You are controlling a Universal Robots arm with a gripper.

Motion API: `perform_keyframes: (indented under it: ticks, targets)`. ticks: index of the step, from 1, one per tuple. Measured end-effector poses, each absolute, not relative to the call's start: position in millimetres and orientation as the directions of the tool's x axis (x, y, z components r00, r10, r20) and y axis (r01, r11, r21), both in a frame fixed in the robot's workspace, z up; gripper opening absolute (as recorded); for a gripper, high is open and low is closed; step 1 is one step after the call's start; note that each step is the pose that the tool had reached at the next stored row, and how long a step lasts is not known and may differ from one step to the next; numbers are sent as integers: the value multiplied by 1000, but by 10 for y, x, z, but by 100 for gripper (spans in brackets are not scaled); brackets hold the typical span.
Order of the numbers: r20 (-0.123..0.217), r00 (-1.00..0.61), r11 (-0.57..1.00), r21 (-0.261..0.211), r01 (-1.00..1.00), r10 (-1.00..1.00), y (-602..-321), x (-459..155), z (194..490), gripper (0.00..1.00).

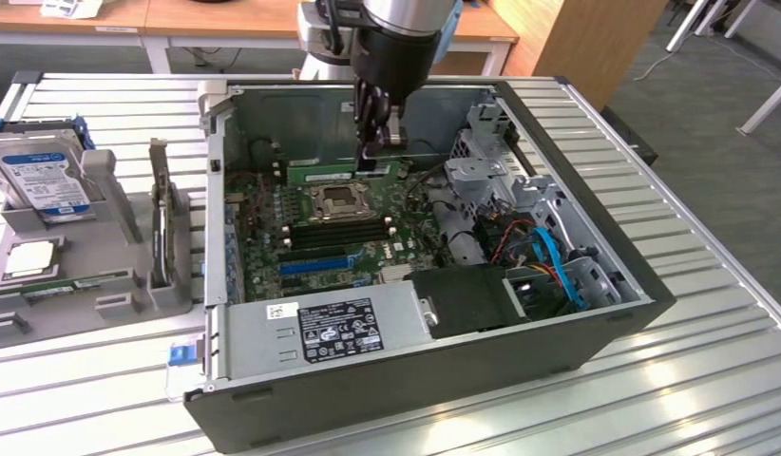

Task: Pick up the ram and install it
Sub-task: 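Insert the ram into the slot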

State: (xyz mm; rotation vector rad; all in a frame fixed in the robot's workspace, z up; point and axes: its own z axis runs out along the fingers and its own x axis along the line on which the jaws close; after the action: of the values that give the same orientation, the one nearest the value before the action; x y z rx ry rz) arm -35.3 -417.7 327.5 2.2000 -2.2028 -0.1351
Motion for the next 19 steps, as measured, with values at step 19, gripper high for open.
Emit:
perform_keyframes:
  ticks: [19]
  targets:
    - [-43, -3, 0, 79, -997, -999, -4177, -353, 2951, 12]
